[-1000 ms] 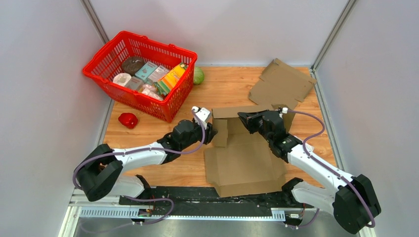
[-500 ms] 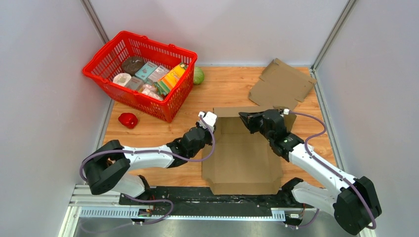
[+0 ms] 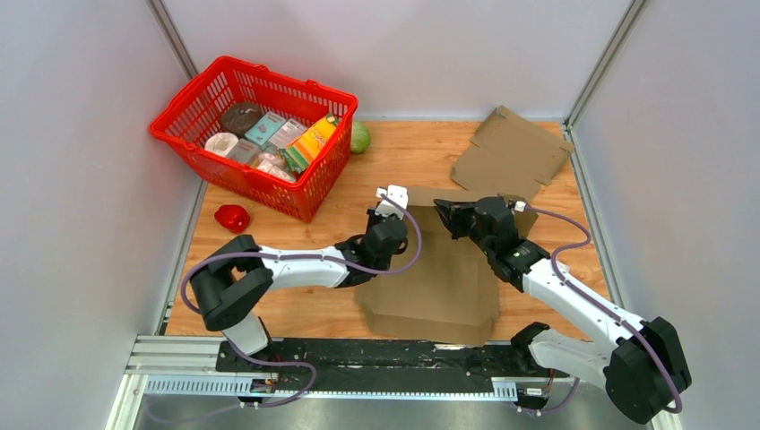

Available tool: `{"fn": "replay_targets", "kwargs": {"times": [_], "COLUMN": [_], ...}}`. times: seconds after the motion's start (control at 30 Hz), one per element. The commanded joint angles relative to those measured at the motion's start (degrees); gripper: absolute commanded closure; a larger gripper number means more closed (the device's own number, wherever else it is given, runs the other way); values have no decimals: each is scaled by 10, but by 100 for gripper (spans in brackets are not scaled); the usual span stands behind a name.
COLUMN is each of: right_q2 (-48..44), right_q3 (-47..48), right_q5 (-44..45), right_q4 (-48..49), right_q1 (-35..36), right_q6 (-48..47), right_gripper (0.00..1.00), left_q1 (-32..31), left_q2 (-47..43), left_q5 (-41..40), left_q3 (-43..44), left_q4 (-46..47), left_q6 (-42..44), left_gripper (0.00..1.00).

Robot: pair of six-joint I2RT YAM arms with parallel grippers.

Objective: Fold the paper box

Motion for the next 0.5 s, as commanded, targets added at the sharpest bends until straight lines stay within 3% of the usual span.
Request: {"fn": "replay_targets", "kwargs": {"times": [0.0, 0.1, 0.2, 0.3, 0.4, 0.47], "right_q2": [-2, 9, 15, 12, 8, 12], "right_q3": [10, 13, 20, 24, 26, 24], "right_q5": [-46, -42, -41, -29, -21, -27], "right_q4": [-14, -9, -6, -12, -15, -8], "right_q1": [26, 37, 44, 42, 41, 42], "right_q6": [28, 39, 33, 23, 18, 23], "right_gripper": [100, 100, 100, 100, 100, 100], "left_q1": [5, 4, 4, 4, 4, 4], "left_q2": [58, 72, 71, 55, 26, 27], "left_q5": [-197, -194, -168, -51, -15, -18], "left_q3": [59, 35, -3, -55, -62, -58], "left_q4": [-139, -122, -32, 83, 79, 57], "left_q6": [-63, -55, 9, 98, 94, 80], "left_gripper": [100, 100, 100, 100, 99, 90]}}
